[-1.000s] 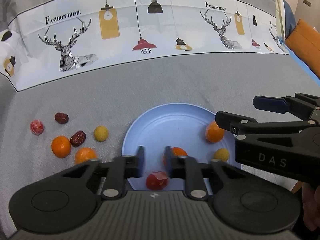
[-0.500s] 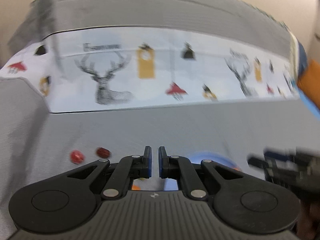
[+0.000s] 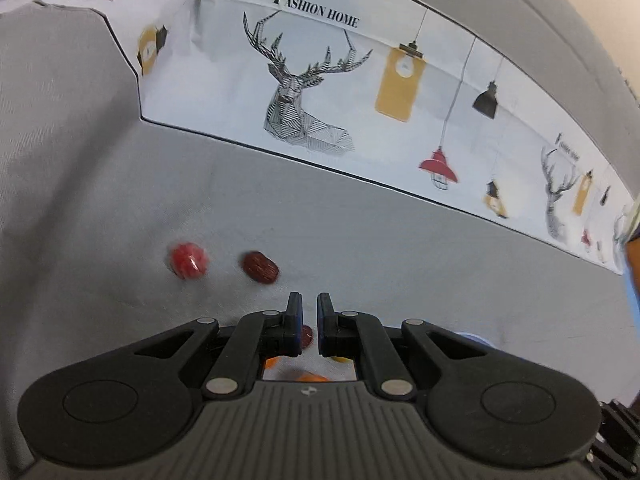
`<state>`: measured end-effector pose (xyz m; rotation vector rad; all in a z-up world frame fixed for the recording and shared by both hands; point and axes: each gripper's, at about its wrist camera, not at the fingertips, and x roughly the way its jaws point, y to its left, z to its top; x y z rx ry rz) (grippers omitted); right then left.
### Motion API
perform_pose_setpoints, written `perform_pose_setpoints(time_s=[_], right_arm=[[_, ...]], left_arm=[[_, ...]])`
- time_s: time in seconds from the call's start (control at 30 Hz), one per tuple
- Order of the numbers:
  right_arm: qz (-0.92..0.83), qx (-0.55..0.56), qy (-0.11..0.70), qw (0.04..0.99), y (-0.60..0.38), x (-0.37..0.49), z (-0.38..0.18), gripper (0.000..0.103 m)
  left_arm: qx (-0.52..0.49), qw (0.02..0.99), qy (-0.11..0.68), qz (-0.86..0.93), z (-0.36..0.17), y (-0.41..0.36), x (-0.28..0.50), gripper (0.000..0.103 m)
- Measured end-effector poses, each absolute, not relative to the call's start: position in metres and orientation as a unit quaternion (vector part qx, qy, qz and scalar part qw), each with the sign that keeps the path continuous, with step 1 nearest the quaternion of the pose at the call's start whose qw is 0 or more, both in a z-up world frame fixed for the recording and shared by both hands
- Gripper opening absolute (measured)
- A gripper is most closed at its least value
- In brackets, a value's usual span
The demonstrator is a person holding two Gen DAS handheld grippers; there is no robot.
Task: Organize fruits
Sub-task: 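Grasp a red date with the left tool while the right tool grasps a yellow fruit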
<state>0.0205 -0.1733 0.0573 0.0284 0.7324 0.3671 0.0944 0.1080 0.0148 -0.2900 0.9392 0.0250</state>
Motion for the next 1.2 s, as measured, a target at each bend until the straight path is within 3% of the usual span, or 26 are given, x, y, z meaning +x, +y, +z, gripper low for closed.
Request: perform_pose_setpoints(time_s=[0.4, 0.6, 0.67, 0.73, 0.83, 1.2], right_arm=[[0.268, 0.01, 0.393, 0.88, -0.094, 0.052, 0.035, 0.025], [0.269, -0.006, 0.42, 0.866, -0.064, 0.073, 0.014, 0.03], [0.264, -0.012, 0.424, 0.866, -0.056, 0.08, 0.008, 0.034], [0.262, -0.017, 0.432, 0.863, -0.052, 0.086, 0.002, 0.035], [0.26, -0.022, 0.443, 0.858, -0.045, 0.094, -0.006, 0.035], [0.261, -0.03, 0.47, 0.843, -0.039, 0.104, -0.023, 0.035]], left_arm=[[-0.131, 0.875, 0.465, 0.011, 0.002, 0.104, 0.11, 0.007], [-0.166, 0.874, 0.455, 0.043, -0.003, 0.122, 0.116, 0.01], [-0.184, 0.869, 0.455, 0.063, -0.006, 0.132, 0.12, 0.016], [-0.2, 0.861, 0.462, 0.072, -0.011, 0.14, 0.126, 0.029], [-0.198, 0.855, 0.473, 0.073, -0.019, 0.141, 0.138, 0.04], [-0.146, 0.85, 0.499, 0.085, -0.045, 0.127, 0.167, 0.042]])
